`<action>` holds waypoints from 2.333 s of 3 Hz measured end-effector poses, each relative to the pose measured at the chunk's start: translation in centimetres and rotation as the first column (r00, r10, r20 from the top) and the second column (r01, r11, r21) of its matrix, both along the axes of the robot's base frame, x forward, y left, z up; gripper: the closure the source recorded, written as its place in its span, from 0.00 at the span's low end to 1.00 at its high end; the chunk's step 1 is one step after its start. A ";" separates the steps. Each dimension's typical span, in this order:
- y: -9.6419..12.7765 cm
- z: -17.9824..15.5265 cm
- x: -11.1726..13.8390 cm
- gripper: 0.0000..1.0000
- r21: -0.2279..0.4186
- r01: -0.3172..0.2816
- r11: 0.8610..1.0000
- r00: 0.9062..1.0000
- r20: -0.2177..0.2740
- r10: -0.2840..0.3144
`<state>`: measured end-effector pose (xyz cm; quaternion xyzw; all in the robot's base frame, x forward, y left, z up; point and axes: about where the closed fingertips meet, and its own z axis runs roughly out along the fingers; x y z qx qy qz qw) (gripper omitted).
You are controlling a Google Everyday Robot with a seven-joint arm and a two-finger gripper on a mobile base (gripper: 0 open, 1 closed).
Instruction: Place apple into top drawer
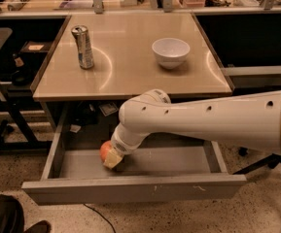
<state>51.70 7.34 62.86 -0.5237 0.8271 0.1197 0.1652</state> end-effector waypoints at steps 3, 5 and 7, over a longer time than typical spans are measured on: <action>-0.4 -1.1 -0.4 0.59 -0.015 0.016 1.000 1.000 -0.020 -0.016; -0.4 -1.1 -0.4 0.03 -0.015 0.016 1.000 1.000 -0.020 -0.016; -0.4 -1.1 -0.4 0.00 -0.015 0.016 1.000 1.000 -0.020 -0.016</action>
Offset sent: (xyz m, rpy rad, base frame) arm -0.0034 -0.0037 -0.0089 -0.0126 0.0168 -0.0134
